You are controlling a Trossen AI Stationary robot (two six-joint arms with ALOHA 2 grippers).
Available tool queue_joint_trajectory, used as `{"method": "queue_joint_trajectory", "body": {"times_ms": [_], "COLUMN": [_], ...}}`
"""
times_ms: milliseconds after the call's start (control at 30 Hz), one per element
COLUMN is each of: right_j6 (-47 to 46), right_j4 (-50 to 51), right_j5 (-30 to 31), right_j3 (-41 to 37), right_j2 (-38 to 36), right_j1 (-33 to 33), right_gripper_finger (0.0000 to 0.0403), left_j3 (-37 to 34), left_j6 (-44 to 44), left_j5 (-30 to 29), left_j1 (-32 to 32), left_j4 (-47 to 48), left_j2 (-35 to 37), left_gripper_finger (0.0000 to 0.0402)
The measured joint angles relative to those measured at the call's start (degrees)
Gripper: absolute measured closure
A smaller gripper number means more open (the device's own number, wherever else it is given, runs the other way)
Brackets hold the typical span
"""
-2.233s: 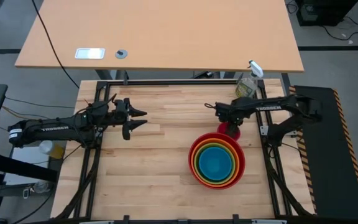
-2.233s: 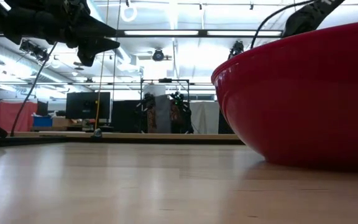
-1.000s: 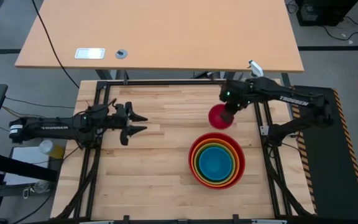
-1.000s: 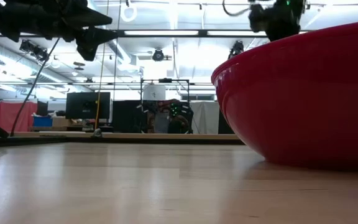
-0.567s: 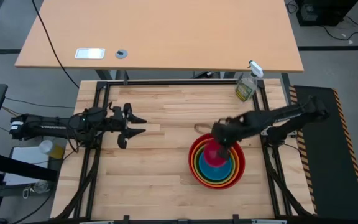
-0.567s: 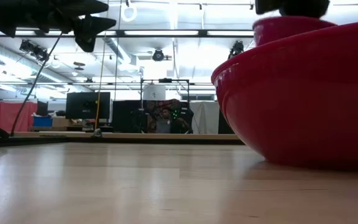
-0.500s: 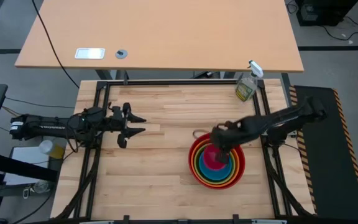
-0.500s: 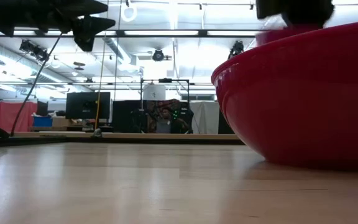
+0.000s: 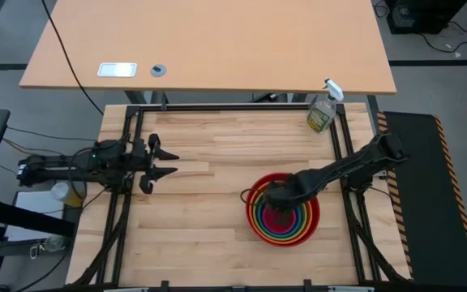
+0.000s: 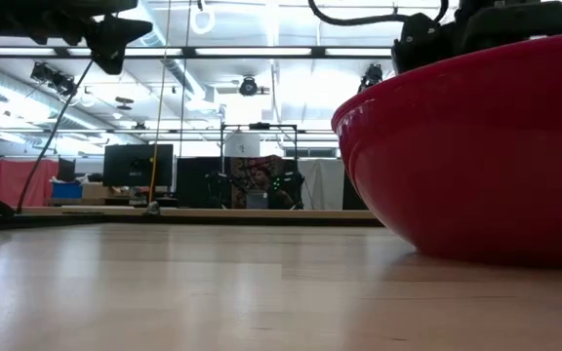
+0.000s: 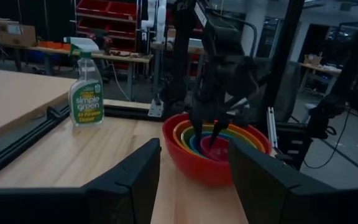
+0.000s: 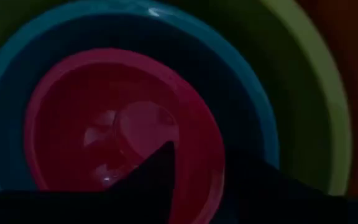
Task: Nest bowls inside each other
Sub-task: Stack the red bowl on top of the blue bowl, then return to Home Position
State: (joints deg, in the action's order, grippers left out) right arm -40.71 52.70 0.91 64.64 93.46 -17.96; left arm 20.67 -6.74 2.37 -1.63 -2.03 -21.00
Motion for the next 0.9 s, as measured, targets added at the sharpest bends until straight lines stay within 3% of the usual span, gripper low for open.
{"method": "queue_joint_trajectory", "body": {"times_ms": [100, 267, 333, 600, 900], "right_j6": [-2.85, -2.80, -2.74, 3.46, 15.47], "right_j4": [1.46, 0.60, -1.13, -24.77, -53.64], "right_j5": [1.51, 15.82, 18.13, 21.02, 19.62], "right_j3": [0.00, -0.99, -3.46, -20.63, -41.52], "right_j2": [-2.74, -10.24, -13.57, -29.38, -49.60], "right_j1": [0.00, -2.20, -2.37, 0.83, 7.92], "right_gripper_finger": [0.0227, 0.0194, 0.0192, 0.0217, 0.0233], "left_j3": [0.02, -0.40, -1.69, -9.13, -9.21], "left_j6": [0.00, 0.23, 0.28, -1.20, -1.64], "left_j5": [0.02, 0.02, 0.11, 0.22, 0.35], "left_j1": [0.00, 0.00, 0.02, 0.00, -0.02], "left_j4": [2.28, 3.53, 3.72, 4.26, 4.91], "left_j2": [2.55, 6.94, 9.29, 21.10, 20.89], "left_gripper_finger": [0.0209, 0.0209, 0.0209, 0.0209, 0.0209]}}
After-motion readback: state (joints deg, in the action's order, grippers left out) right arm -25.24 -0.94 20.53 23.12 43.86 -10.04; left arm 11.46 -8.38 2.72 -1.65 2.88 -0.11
